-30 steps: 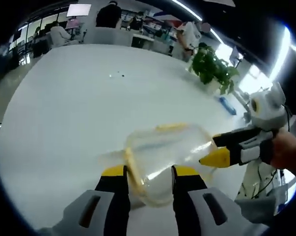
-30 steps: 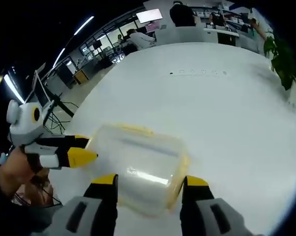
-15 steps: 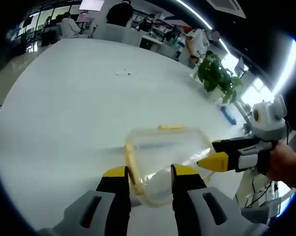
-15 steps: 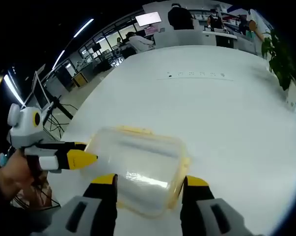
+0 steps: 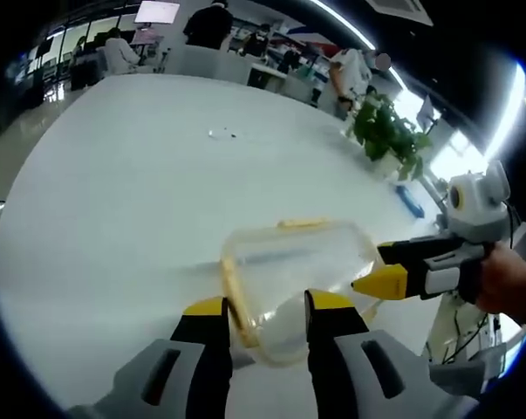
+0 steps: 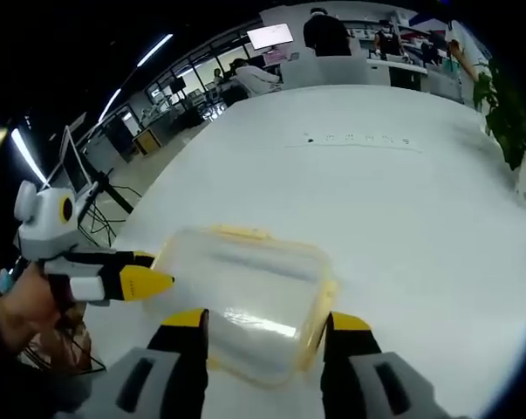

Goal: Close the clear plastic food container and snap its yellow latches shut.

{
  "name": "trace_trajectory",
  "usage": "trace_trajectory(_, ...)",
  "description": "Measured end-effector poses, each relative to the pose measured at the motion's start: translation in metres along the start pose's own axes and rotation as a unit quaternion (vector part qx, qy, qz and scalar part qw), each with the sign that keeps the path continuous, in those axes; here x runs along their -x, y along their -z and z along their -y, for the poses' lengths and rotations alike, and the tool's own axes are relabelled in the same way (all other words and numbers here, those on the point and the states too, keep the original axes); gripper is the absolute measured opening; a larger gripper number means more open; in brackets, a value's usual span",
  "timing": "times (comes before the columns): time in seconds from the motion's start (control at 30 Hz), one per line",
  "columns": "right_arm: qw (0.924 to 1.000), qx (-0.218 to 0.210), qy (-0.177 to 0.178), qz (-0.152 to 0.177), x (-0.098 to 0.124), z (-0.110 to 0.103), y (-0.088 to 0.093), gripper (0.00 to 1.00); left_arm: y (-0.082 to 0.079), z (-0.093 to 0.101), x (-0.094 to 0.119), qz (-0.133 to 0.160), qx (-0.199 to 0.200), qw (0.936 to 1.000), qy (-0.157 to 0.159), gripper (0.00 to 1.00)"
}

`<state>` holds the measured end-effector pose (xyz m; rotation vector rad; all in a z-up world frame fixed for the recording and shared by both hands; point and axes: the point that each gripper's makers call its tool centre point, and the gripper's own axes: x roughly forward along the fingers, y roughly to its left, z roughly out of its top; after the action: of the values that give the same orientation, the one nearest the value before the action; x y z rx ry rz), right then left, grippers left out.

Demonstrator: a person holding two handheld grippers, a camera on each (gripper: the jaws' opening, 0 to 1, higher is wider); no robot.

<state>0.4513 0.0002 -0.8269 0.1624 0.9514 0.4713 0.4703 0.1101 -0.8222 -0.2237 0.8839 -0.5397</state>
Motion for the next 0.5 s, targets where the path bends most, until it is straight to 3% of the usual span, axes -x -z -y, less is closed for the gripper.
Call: trace_trajectory(0.5, 0.9999, 0.008, -0.006, 0.010, -0.027, -0.011, -0.029, 0.50, -0.024, -0.031, -0.002, 0.016, 0.012, 0.9997, -0.014, 0.31)
